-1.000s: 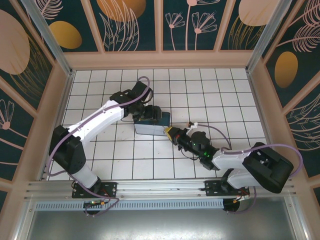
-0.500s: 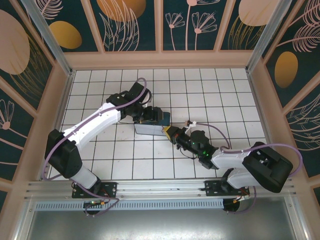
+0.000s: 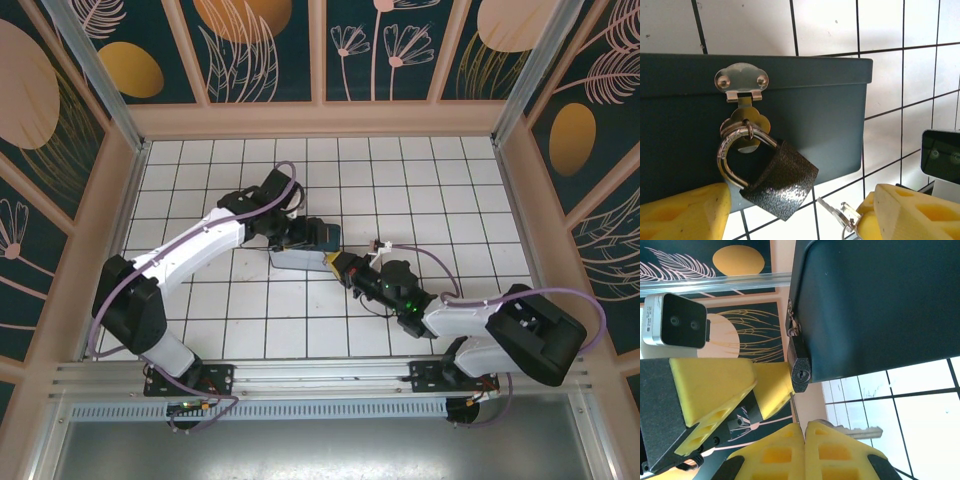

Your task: Unlock a padlock with a key

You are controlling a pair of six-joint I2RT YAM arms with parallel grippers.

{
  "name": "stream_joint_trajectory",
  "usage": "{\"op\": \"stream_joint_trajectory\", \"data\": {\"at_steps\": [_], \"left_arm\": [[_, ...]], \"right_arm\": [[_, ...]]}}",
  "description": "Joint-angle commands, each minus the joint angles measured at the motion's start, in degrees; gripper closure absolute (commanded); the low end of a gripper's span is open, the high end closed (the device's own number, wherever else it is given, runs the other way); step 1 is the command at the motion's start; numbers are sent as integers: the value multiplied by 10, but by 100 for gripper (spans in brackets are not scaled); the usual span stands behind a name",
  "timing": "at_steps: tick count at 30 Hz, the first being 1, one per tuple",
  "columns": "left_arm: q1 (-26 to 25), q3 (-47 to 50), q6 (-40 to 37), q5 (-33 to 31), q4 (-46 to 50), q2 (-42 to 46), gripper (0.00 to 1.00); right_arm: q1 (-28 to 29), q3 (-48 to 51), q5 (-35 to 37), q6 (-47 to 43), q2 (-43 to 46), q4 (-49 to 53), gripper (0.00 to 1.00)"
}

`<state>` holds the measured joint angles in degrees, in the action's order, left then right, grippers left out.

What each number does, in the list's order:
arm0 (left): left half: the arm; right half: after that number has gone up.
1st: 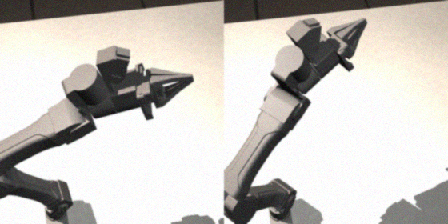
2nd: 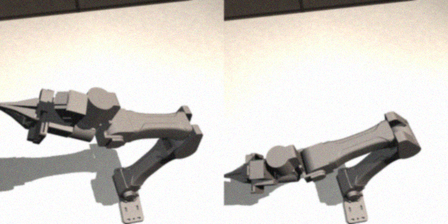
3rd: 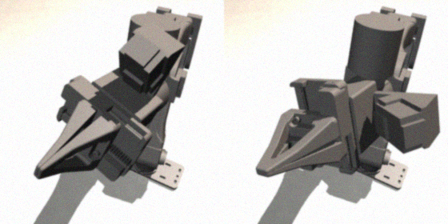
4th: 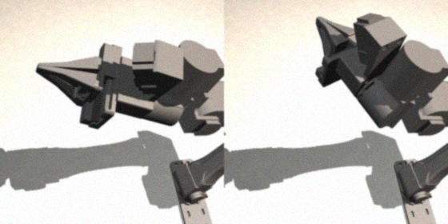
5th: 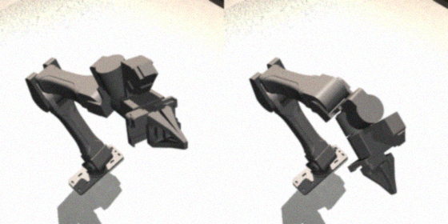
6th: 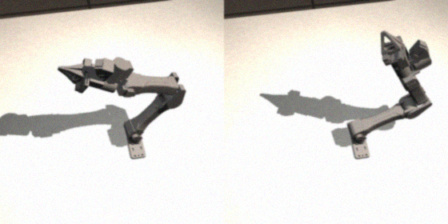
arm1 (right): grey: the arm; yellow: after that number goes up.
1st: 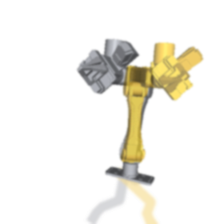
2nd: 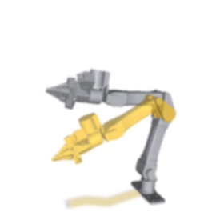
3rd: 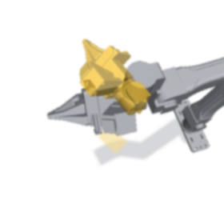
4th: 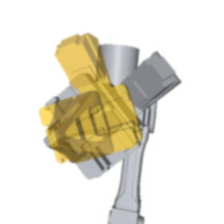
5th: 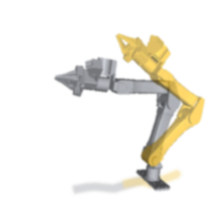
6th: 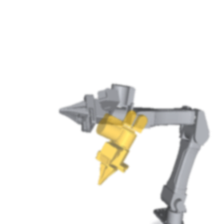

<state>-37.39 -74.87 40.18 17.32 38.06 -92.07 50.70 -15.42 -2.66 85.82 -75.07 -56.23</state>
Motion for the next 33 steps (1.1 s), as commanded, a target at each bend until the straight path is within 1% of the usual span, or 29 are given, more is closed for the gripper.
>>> {"op": "stream_joint_trajectory", "data": {"at_steps": [1, 8, 13, 17, 21, 22, 25, 27, 30, 33], "left_arm": [[2, -21, -1, -6, -8, -17, 27], [3, -51, -3, -29, 1, -23, 29], [4, -65, -5, -19, 15, -21, 29], [4, -59, -13, -47, 22, -17, 28], [3, -60, -23, -62, 23, -24, 29], [3, -65, -30, -67, 22, -22, 32], [4, -90, -78, -79, 24, -20, 44], [4, -125, -121, -111, 51, -34, 49], [3, -160, -186, -176, 79, -53, 51], [3, -176, -258, -231, 91, -69, 47]], "right_arm": [[5, -11, 5, -11, -3, -10, 100], [5, -8, 10, -14, 4, -4, 100], [5, -9, 8, -16, -1, -7, 100], [5, -9, 9, -17, -2, -11, 100], [5, -7, 10, -18, 3, -7, 100], [5, -5, 12, -19, 7, -4, 100], [2, -1, 14, -22, 19, 13, 100], [-3, 1, 12, -24, 27, 20, 100], [-7, 5, 10, -31, 45, 38, 100], [-7, -2, 13, -47, 72, 88, 100]]}}
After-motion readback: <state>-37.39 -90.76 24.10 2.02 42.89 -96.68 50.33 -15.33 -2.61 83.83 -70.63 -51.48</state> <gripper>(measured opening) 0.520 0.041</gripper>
